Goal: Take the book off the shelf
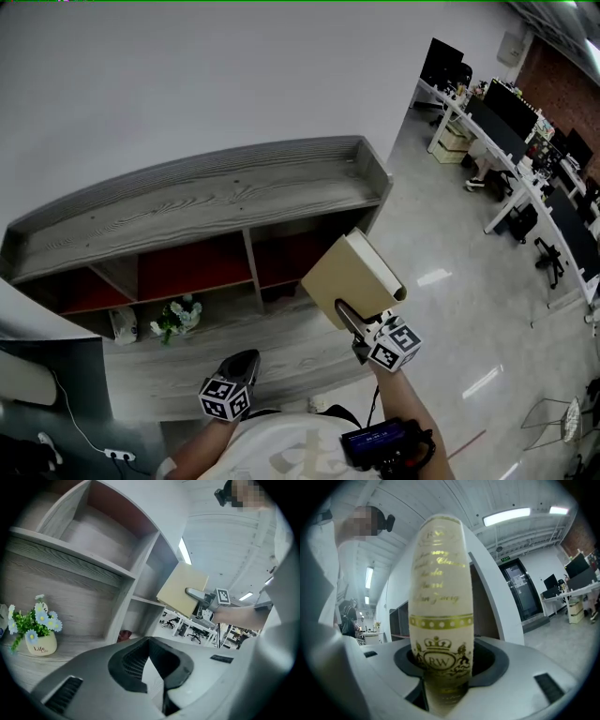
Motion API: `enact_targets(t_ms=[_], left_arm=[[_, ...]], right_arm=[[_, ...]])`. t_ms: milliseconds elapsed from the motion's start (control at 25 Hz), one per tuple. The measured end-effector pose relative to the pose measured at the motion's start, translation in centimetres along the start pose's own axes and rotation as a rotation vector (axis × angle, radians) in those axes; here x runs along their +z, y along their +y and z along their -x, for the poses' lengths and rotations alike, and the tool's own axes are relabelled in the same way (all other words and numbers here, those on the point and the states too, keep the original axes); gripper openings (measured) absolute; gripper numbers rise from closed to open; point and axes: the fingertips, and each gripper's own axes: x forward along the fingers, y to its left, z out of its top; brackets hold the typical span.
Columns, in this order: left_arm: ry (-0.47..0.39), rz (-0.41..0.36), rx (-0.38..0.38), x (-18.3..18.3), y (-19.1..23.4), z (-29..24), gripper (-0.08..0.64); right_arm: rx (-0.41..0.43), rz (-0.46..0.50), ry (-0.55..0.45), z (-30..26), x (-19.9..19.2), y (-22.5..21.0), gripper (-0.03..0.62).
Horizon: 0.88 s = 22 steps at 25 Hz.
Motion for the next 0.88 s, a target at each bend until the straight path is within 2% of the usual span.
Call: enact_targets(t_ms=[280,880], left_arm=[[-0.045,-0.025,0.000,2.3,0.3,-2.1,0.002],[-0.050,-0.016,0.038,3.1,-0.5,-3.1,0.002]], right_arm=[[0.041,-0.014,0.021,0.9,-2.5,-0.9,0.219],[0.076,-0.069,0.120,3.8,-8.1,-1.1,0.219]])
